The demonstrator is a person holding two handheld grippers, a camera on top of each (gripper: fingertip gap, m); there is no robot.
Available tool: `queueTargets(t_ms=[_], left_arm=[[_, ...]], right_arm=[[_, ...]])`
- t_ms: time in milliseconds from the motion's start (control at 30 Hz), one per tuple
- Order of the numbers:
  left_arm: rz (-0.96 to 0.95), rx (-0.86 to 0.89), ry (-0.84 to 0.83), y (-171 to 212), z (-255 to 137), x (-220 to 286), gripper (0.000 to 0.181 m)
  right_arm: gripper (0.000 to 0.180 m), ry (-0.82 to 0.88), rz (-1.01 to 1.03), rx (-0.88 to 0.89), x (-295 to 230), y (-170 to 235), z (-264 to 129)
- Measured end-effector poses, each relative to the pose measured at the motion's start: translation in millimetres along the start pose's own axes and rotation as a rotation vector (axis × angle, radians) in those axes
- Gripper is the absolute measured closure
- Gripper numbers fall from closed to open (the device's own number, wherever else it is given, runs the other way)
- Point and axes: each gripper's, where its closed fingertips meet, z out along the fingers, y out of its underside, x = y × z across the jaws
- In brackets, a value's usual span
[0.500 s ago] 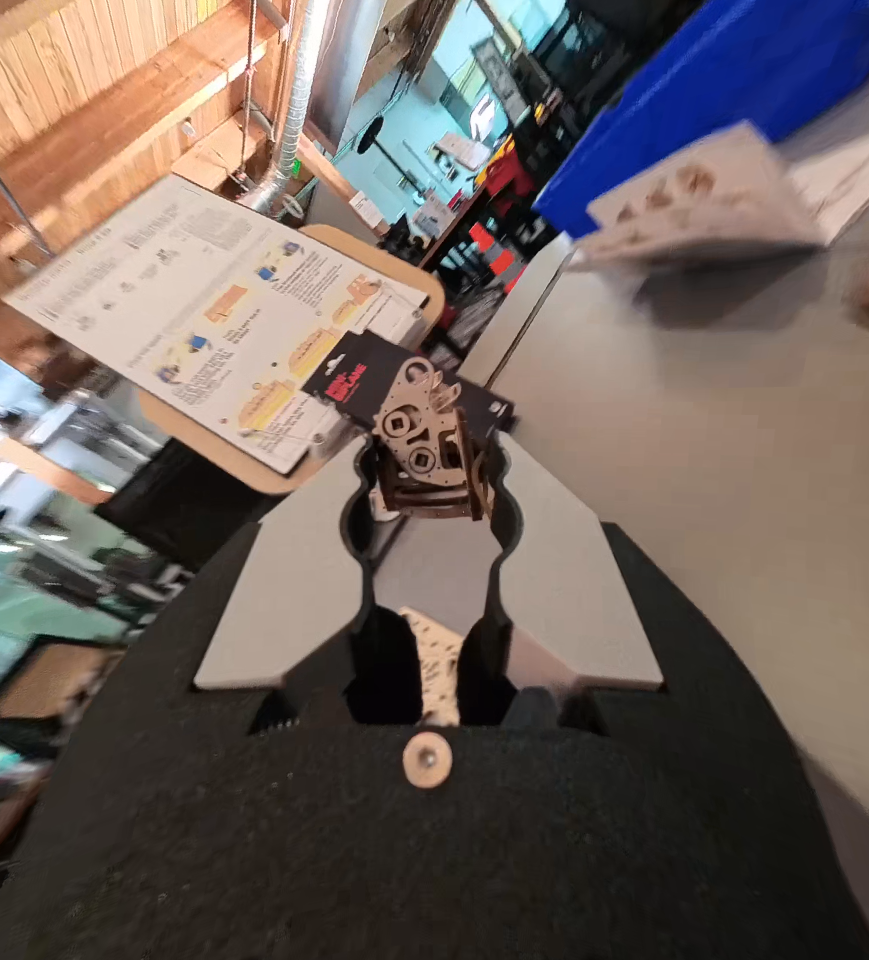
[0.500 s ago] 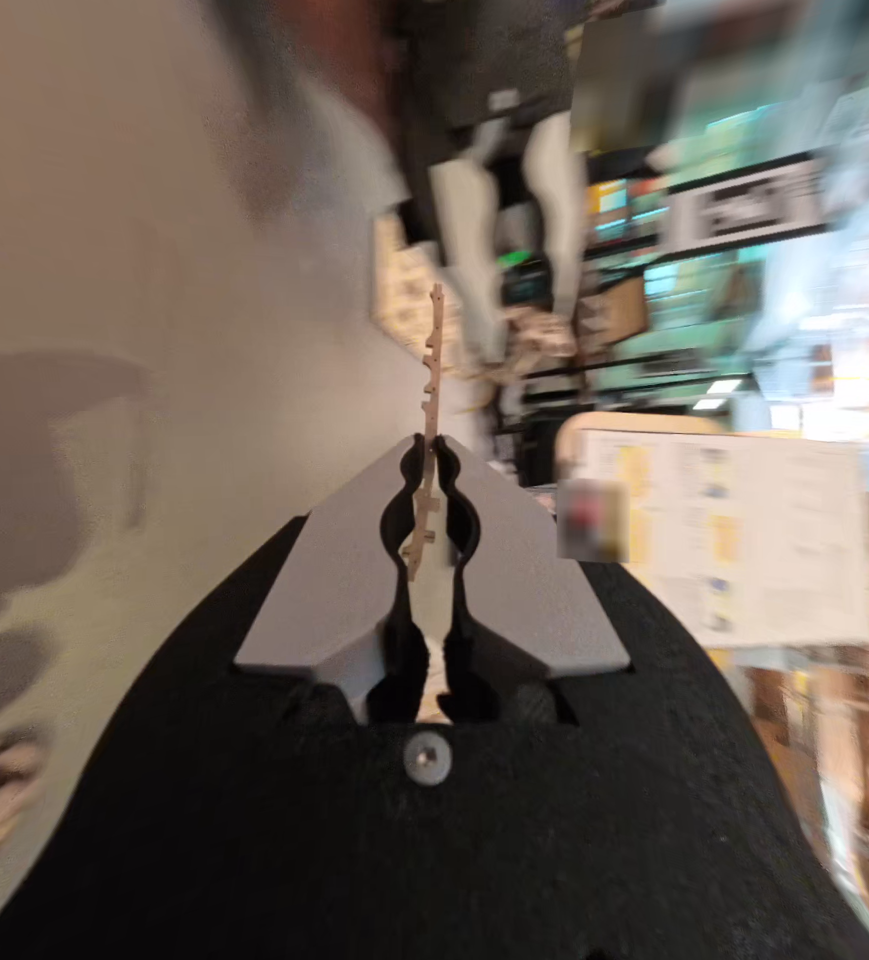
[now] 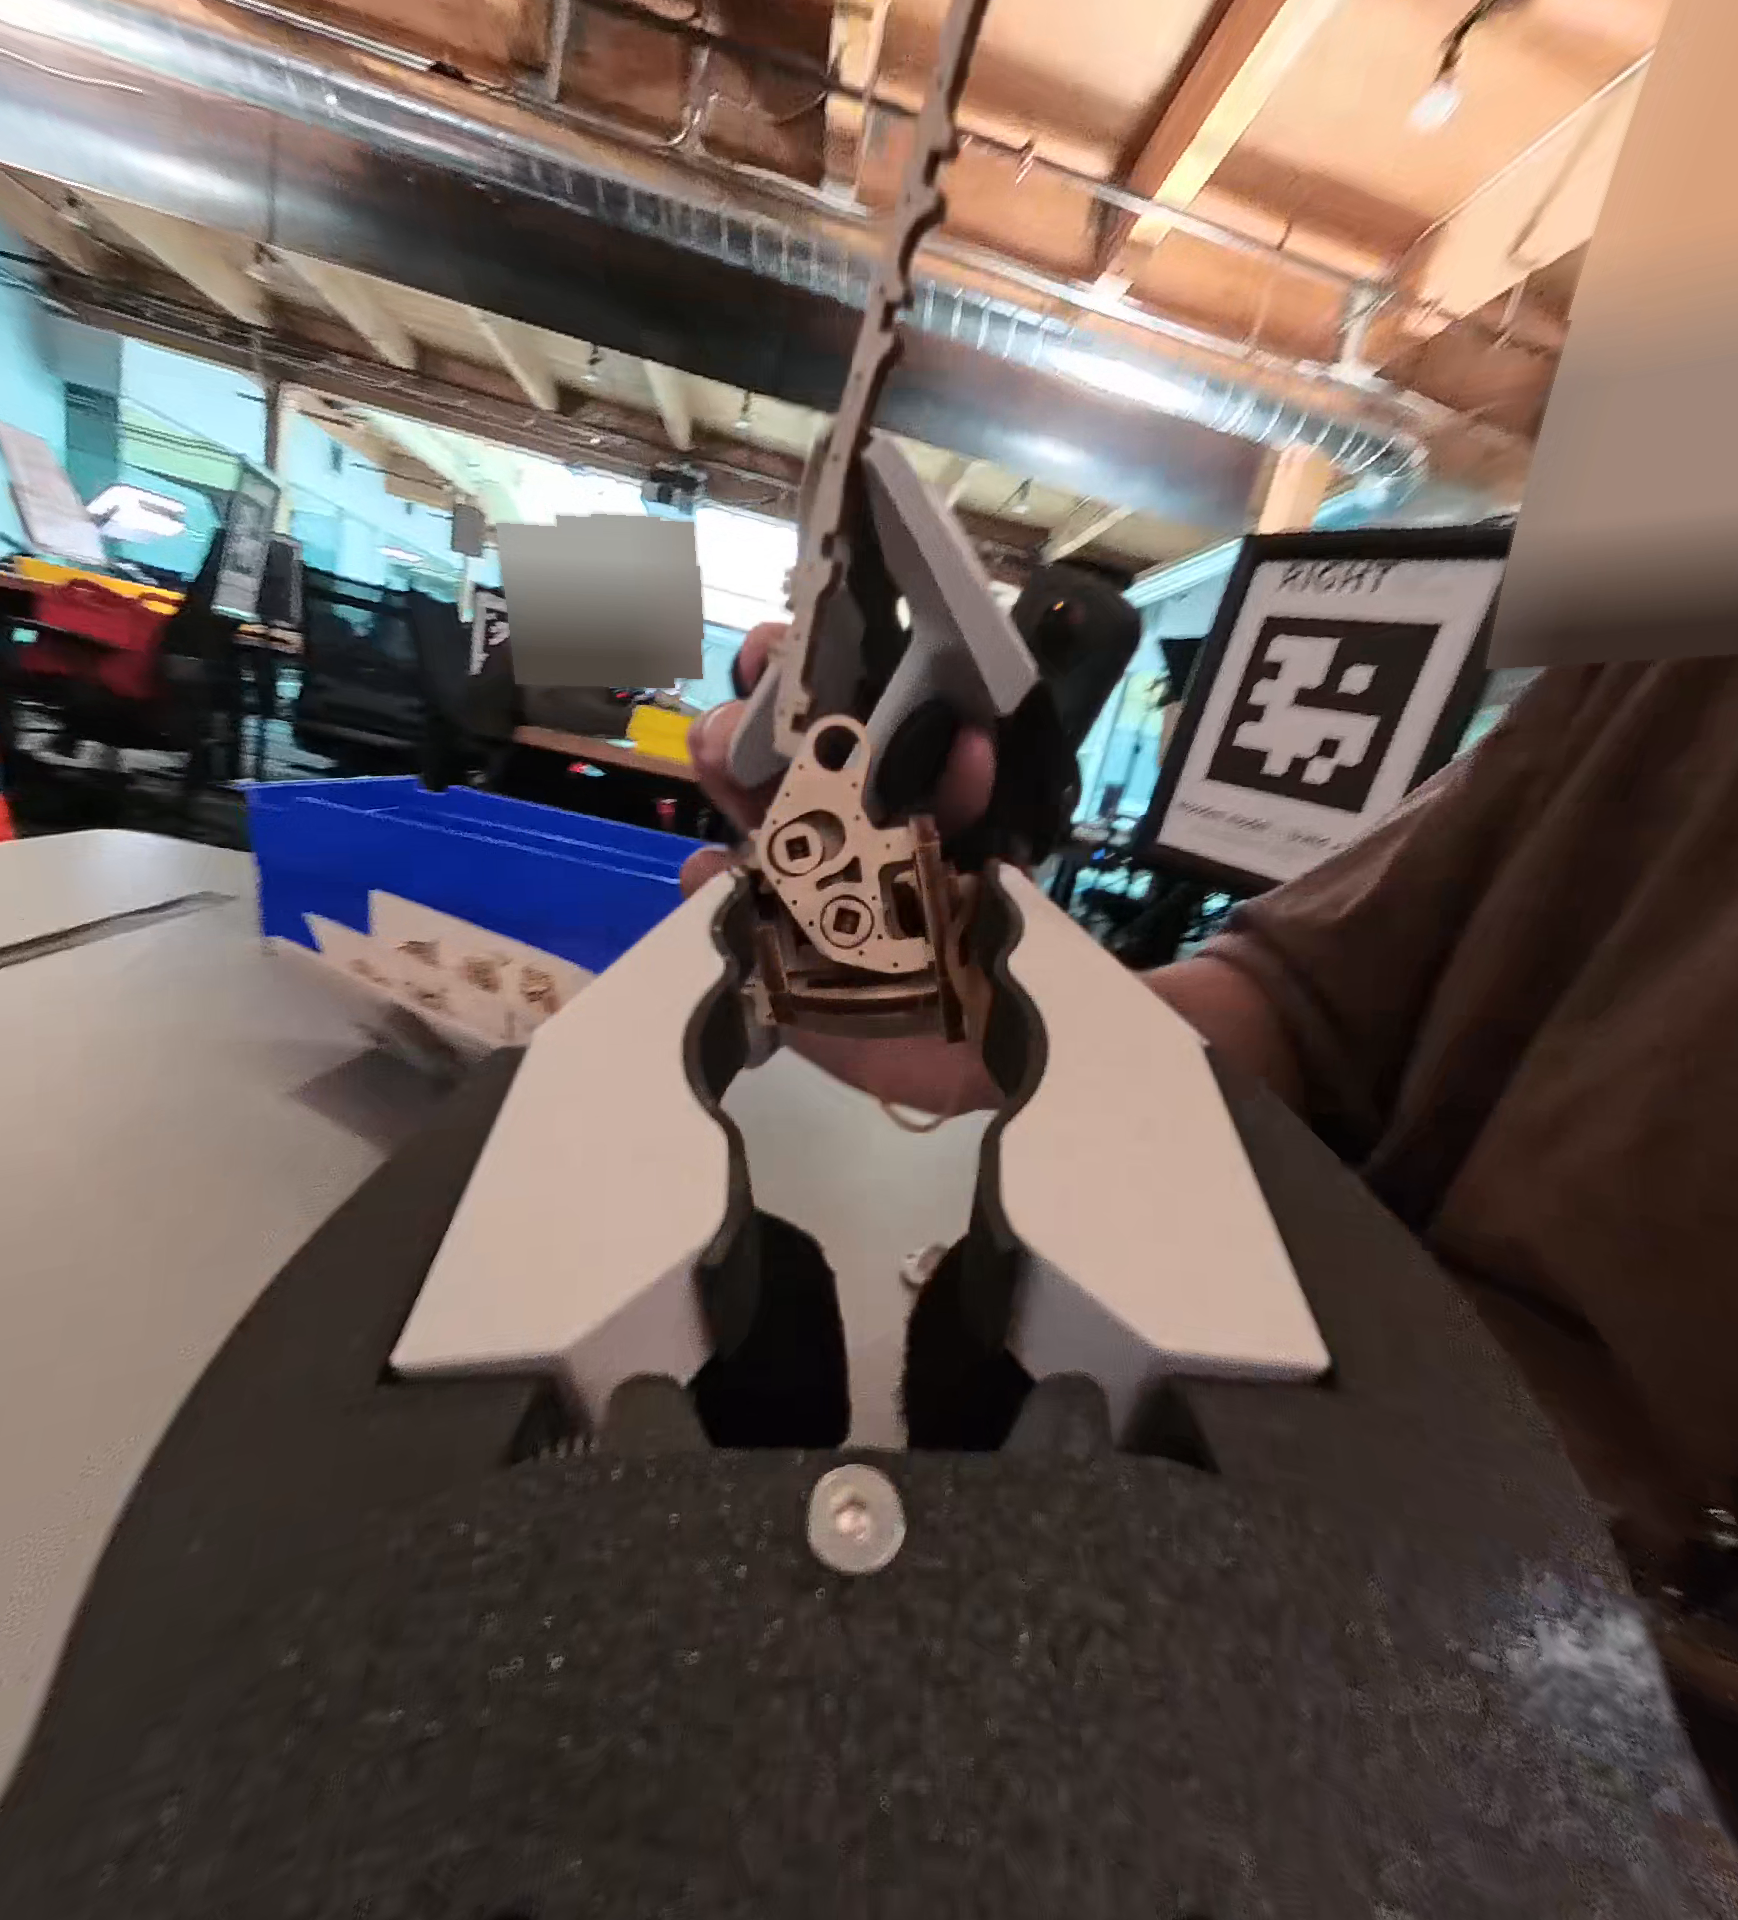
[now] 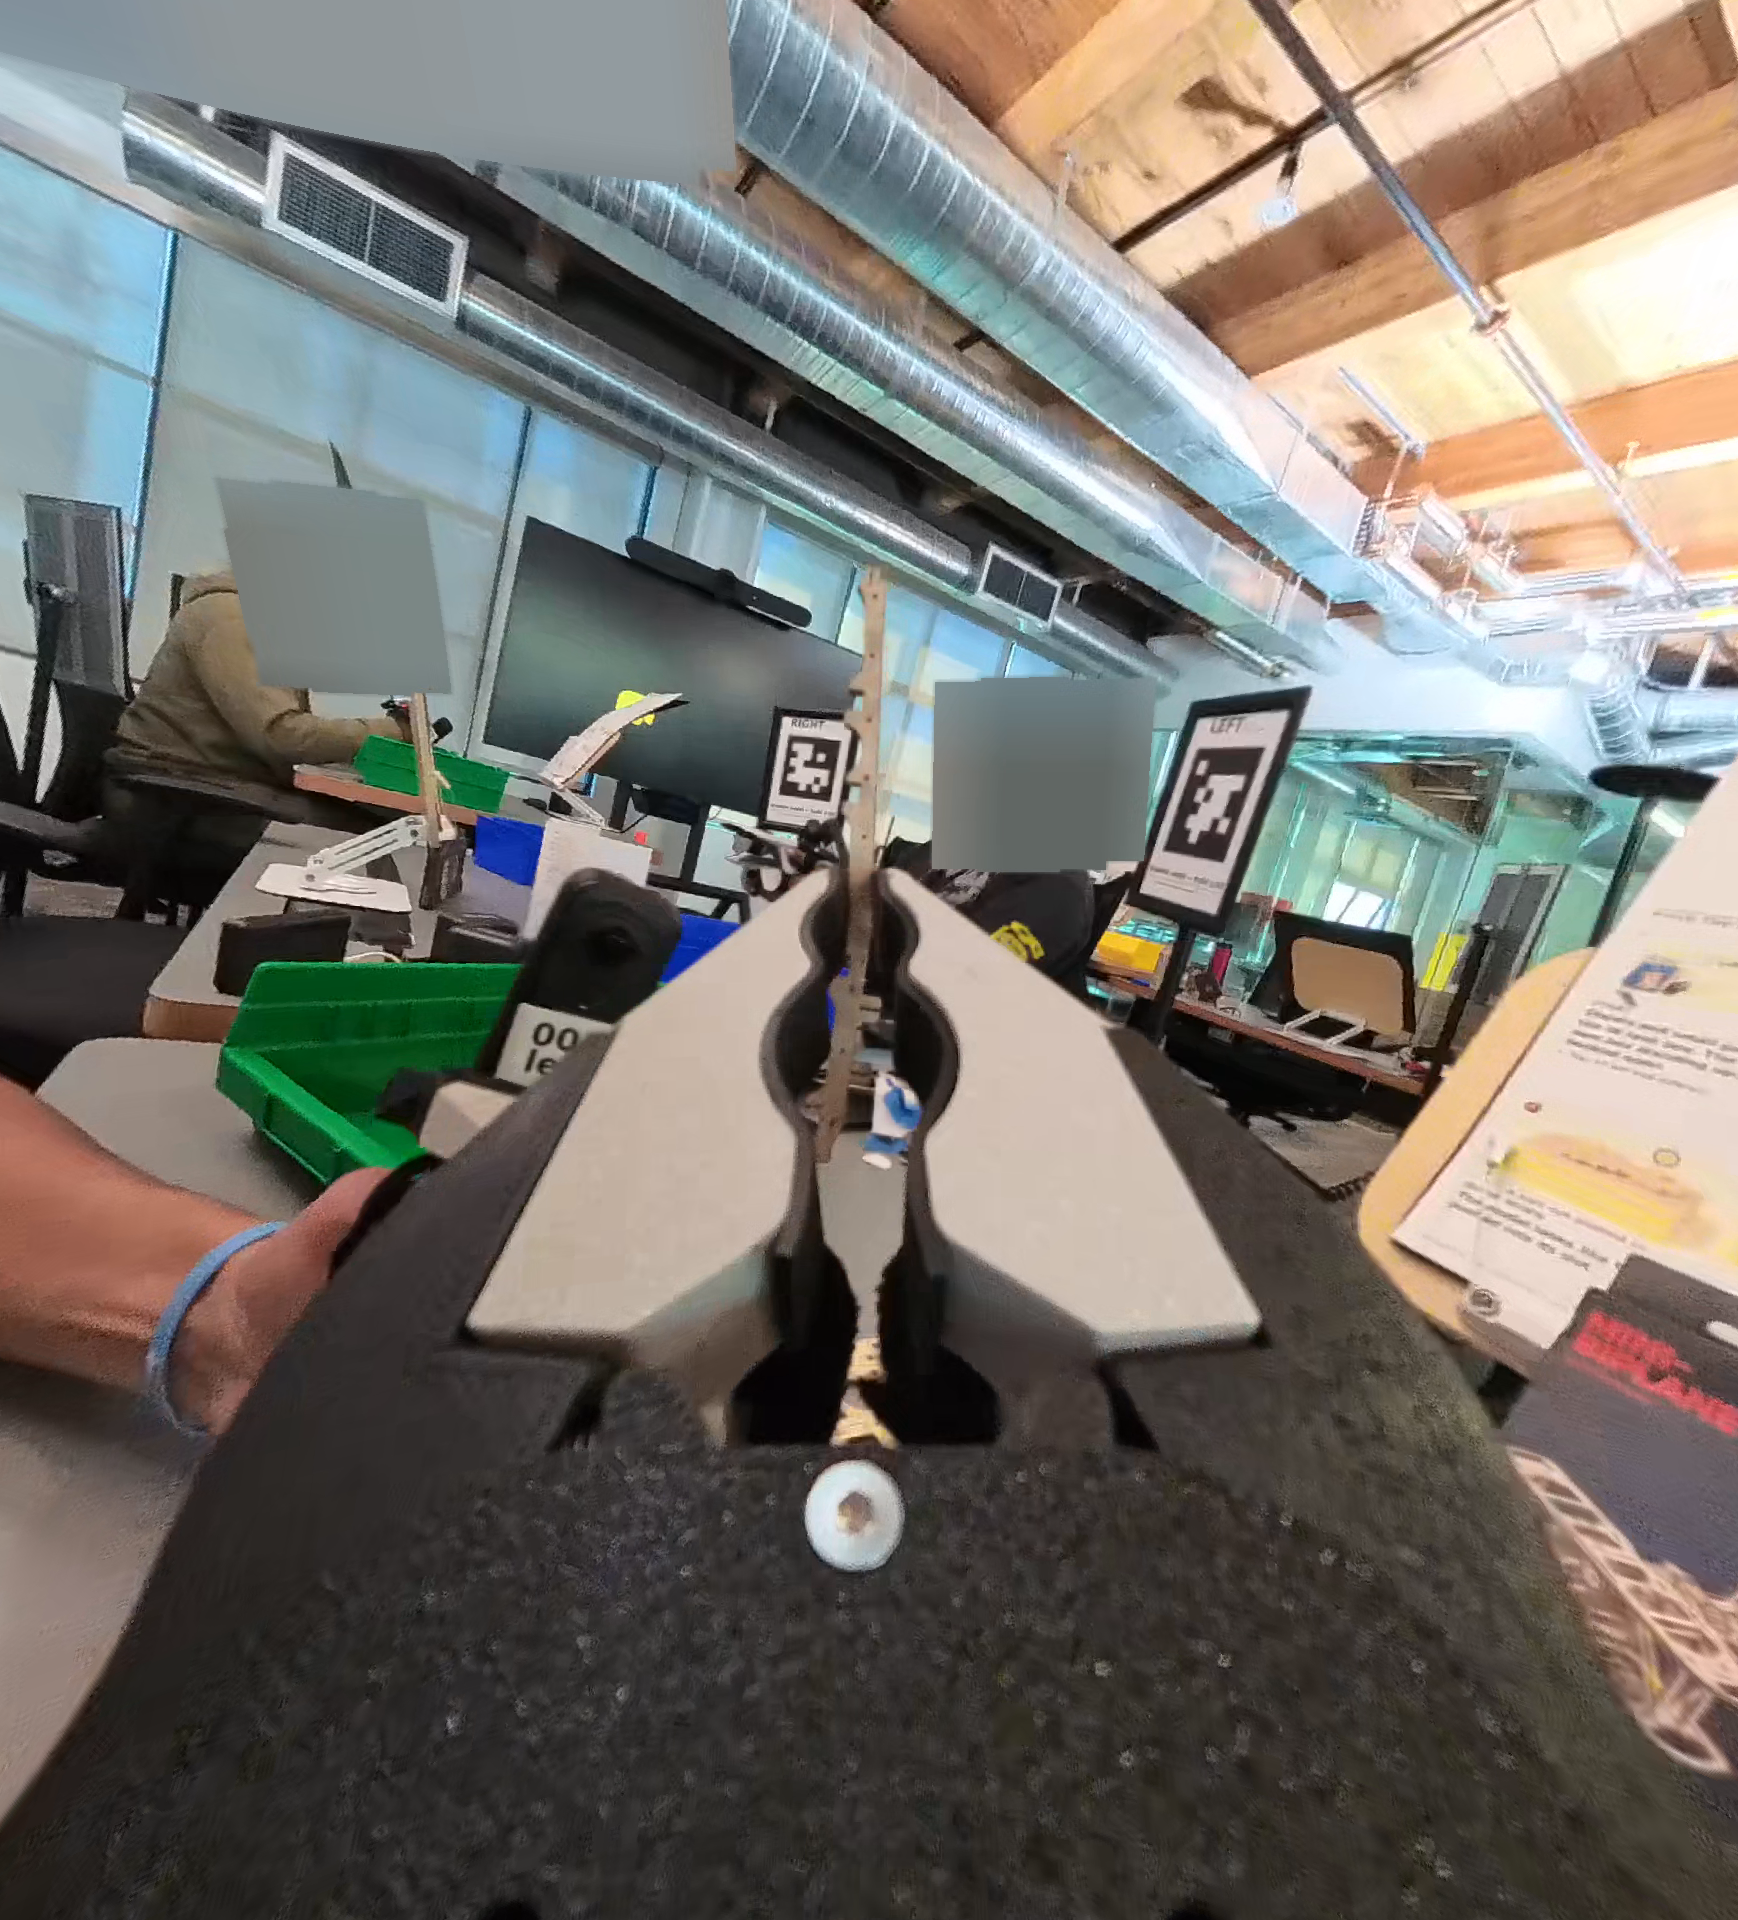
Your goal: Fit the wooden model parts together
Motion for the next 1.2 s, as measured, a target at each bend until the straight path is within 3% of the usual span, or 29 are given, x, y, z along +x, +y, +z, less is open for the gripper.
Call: queueTargets(t_ms=[200,500,1200], left_arm=[[-0.216,0.114,0.119,-16.2,-8.0,3.1,0.141],[-0.35,0.172,0.218,-24.6,-15.9,3.6,0.141],[-0.352,0.123,0.245,-23.3,-20.7,2.0,0.141]], right_arm=[[0.176,-0.036,0.018,0.006,-2.8,8.3,3.1],[0.176,-0.118,-0.08,-0.042,-13.9,13.7,7.5],[0.174,-0.346,-0.193,-0.205,-49.4,24.7,0.6]])
